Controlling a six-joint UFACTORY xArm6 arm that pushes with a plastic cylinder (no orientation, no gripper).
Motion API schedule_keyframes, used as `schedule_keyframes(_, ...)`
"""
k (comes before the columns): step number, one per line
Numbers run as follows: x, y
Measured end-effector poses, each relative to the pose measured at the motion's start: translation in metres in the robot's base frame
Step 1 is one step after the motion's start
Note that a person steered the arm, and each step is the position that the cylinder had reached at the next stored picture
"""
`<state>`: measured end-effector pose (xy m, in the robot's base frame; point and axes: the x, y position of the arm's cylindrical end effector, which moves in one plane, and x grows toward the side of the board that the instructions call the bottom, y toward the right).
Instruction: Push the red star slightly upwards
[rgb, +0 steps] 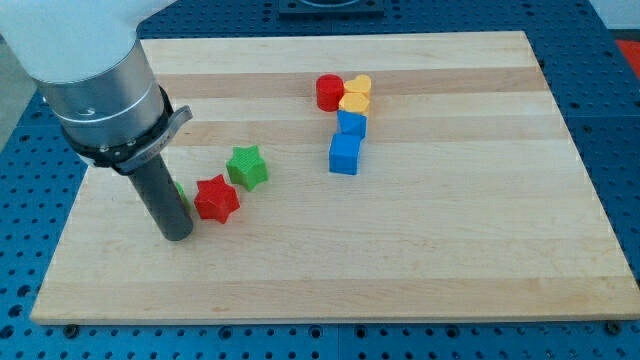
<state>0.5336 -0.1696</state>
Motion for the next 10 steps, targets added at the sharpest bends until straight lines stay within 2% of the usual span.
schedule_keyframes(2,0.005,0.055)
schedule_keyframes(3,-0.002,0.060)
schedule_keyframes(5,-0.052,0.044)
schedule_keyframes(6,-0.060,0.017)
schedule_keyframes(8,-0.060,0.016)
schedule_keyframes(10,-0.042,0.016)
